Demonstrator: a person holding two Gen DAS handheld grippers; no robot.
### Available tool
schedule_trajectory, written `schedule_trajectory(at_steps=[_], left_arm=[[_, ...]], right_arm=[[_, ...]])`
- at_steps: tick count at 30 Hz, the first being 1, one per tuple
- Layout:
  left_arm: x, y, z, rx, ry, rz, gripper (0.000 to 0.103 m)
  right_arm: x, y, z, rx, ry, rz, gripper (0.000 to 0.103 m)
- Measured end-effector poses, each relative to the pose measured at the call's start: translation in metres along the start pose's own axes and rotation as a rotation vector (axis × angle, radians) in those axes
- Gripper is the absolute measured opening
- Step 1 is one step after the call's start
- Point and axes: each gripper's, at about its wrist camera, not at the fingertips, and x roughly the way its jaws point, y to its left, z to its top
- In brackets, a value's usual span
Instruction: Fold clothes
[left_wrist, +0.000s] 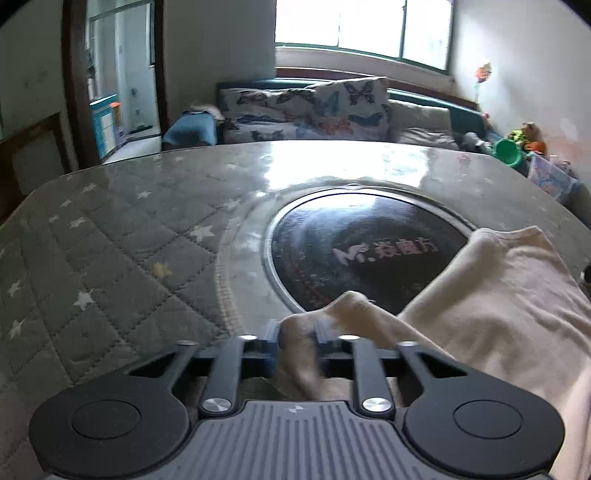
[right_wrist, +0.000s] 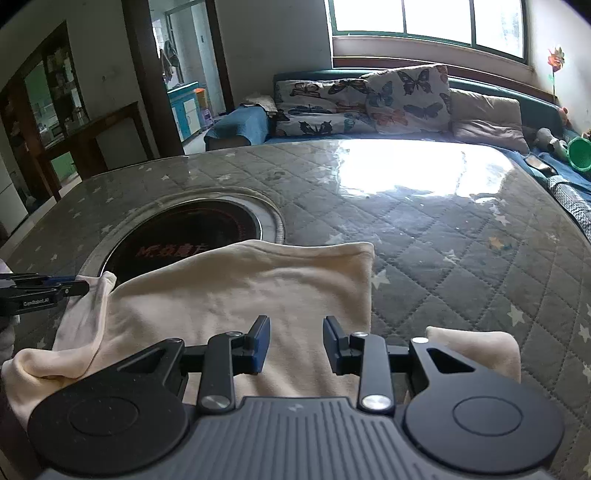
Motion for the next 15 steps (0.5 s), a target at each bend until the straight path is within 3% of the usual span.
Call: schedule_trajectory(at_steps=[4, 11, 15], left_arm=[[-0.014, 0.008, -0.005, -0.018, -0.028, 0.041, 0.008], [-0.072, 0.058, -0.015, -0.062, -0.092, 0.273, 0.008], [-0.097, 0.082, -0.036, -0.088, -0.032, 0.339, 0.008]], right_arm=[[-0.002, 0.0, 0.001, 0.009, -0.01, -0.005, 0.031], [0.004, -0.004, -0.001, 0.018, -0.007, -0.008, 0.032], [0.01, -0.008, -0.004, 0.03, 0.002, -0.011, 0.032]])
